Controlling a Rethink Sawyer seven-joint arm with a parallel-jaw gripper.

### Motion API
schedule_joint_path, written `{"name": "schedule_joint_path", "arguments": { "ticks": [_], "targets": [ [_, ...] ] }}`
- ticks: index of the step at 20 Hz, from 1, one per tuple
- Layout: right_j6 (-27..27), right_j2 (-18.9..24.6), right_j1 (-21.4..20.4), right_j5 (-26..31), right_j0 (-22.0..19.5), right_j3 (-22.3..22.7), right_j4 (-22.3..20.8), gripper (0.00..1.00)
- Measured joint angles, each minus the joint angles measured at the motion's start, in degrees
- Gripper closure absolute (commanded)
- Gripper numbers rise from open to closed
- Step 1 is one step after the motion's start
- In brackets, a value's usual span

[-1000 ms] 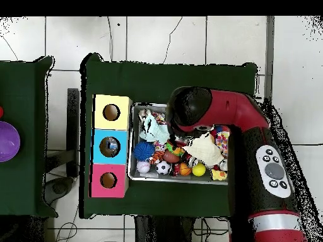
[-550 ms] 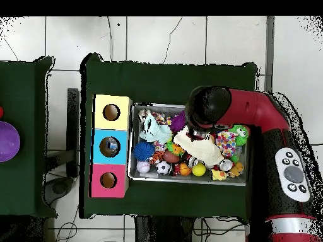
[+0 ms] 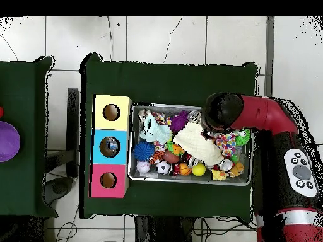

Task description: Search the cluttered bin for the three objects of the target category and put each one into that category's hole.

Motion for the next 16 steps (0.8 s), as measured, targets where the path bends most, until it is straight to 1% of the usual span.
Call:
{"name": "schedule_joint_path", "arguments": {
  "ticks": [9,16],
  "targets": [
    [0.00,0.00,2.42,0.00,-0.11,-0.42,-1.07,0.00],
    [0.00,-0.28,2.66,0.01,-0.11,-0.45,-1.25,0.00]
  ]
}}
